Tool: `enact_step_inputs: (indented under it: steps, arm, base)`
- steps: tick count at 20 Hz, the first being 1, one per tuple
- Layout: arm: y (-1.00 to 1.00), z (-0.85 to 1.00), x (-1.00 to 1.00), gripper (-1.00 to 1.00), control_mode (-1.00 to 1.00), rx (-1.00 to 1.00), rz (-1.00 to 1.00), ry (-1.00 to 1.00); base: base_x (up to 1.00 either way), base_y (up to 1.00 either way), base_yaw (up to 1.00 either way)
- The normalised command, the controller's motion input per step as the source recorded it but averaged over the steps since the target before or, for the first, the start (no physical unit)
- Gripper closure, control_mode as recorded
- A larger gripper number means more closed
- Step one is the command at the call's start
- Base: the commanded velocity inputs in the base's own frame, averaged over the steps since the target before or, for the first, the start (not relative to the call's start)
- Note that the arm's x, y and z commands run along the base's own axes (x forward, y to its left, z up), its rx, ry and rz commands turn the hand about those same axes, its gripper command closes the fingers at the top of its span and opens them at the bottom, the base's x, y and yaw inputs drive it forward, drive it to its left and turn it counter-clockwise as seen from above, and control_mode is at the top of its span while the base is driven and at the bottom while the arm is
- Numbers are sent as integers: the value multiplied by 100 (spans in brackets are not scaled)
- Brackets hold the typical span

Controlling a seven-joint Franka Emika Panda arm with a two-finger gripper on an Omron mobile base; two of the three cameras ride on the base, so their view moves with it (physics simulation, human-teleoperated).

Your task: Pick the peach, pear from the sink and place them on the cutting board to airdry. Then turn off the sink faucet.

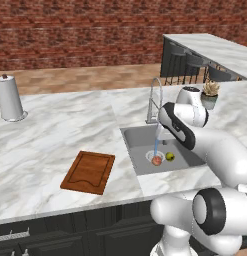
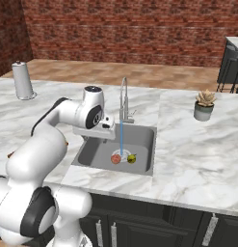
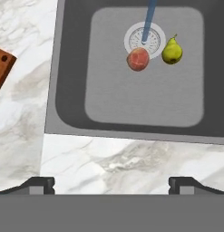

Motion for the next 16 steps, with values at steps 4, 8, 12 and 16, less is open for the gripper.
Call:
enact_step_inputs:
  steps: [4,8,12,16]
  arm:
    - [-8,-22,0,-100,-100,0,-3,3]
    - [-5,-16,1,-100,-100,0,-3,0]
    - [0,-17,10,-100,-100,0,-2,0]
    - [0,-11,16,-100,-100,0,0,0]
  base:
    - [0,0,0]
    - [0,0,0]
    - [0,0,0]
    - [0,0,0]
